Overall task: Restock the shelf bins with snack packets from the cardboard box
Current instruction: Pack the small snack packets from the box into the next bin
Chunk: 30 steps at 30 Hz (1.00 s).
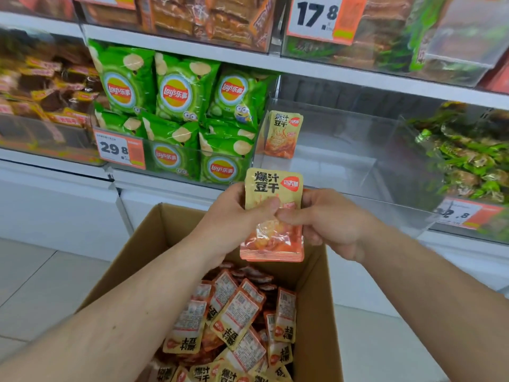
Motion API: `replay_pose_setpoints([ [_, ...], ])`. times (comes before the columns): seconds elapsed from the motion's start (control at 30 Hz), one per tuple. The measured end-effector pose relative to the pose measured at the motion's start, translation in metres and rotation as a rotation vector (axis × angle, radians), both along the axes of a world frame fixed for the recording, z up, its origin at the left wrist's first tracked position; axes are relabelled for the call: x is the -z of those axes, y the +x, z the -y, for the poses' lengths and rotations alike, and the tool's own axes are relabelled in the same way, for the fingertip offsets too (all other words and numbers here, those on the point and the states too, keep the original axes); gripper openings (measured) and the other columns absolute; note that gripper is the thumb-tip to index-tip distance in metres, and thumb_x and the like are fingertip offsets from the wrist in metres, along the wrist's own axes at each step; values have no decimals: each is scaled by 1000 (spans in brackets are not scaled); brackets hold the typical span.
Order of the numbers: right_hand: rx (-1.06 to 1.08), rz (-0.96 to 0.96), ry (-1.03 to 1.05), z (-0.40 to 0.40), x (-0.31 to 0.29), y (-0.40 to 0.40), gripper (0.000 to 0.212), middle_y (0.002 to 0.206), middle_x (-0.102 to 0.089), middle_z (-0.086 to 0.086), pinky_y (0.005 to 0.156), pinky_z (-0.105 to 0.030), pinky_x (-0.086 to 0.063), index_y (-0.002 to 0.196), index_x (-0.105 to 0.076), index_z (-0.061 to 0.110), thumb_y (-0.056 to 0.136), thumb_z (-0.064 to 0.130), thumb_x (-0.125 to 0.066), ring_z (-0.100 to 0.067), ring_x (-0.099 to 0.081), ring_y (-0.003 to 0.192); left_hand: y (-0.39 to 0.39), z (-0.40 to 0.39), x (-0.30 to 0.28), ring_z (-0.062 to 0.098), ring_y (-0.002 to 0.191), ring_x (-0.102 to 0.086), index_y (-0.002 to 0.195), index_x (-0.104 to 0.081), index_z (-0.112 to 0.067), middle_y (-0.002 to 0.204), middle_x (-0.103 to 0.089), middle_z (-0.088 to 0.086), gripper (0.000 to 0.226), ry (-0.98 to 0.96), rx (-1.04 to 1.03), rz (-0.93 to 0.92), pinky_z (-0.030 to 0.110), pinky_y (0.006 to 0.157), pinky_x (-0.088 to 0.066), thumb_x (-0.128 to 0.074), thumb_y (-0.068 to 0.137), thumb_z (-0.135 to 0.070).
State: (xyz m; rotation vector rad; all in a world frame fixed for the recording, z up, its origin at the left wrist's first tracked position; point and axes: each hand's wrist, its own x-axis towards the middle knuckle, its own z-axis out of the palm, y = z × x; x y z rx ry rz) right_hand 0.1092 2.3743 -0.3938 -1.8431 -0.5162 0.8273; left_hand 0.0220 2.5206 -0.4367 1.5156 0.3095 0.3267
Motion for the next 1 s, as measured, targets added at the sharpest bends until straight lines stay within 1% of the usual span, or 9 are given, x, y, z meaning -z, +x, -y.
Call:
replay_pose_setpoints([
  [0.07,57,-29,24,6,-15,19,11,77,-71,-4,48,-24,-19,96,-70,6,91,14,-65,-8,-34,45,8,-5,-12,7,86,-67,97,-64,-23,99,-69,-1,11,51,-138,77,23,74,-52,-63,93,-32],
  [0.17,201,21,8,13,-33,57,24,89,-58,-13,39,-18,-23,110,-67,6,89,19,-67,-8,-31,45,27,-23,-26,7,84,-60,89,-62,-29,92,-64,-11,6,182,-373,149,24,75,-46,-60,95,-31],
  [0.3,343,135,-55,0,-43,103,12,69,-50,-10,44,-22,-24,95,-63,13,88,19,-71,-9,-32,40,68,-36,-32,11,90,-59,115,-66,-25,109,-63,-11,28,561,-423,63,29,82,-48,-66,88,-32],
  [0.43,369,292,-203,-37,-29,143,16,55,-50,-3,47,-22,-24,80,-59,13,86,11,-73,-14,-34,47,95,-34,-31,21,99,-56,112,-66,-31,104,-61,-4,27,855,-392,-14,32,71,-41,-61,85,-27],
  [0.57,333,239,-251,-79,-4,174,13,68,-56,-3,48,-22,-28,85,-60,14,87,13,-73,-13,-38,51,97,-35,-20,27,102,-59,128,-62,-30,110,-66,1,50,939,-450,-10,33,70,-42,-54,83,-10],
  [0.67,335,221,-200,-105,12,192,18,66,-55,-1,34,-14,-28,80,-57,14,88,10,-73,-9,-40,40,96,-37,-19,26,94,-61,117,-65,-34,100,-69,-3,48,900,-431,43,34,69,-48,-54,79,-7],
  [0.77,395,208,-97,-123,25,208,15,71,-56,-1,30,-11,-28,85,-57,15,89,9,-71,-9,-45,49,96,-40,-22,24,93,-64,110,-67,-35,96,-70,-7,46,843,-407,44,42,71,-54,-56,76,-7],
  [0.9,496,292,-85,-132,37,226,29,97,-70,-5,66,-31,-56,106,-67,12,82,23,-78,-21,-67,77,96,-41,-21,22,104,-63,125,-64,-36,111,-69,-8,53,799,-399,24,42,84,-54,-59,80,-9],
  [1.0,525,336,-103,-134,41,231,27,100,-72,-9,82,-40,-59,101,-67,14,79,27,-78,-27,-70,91,95,-43,-20,20,108,-63,132,-61,-31,119,-68,-7,54,740,-410,31,42,91,-53,-63,82,-10],
])
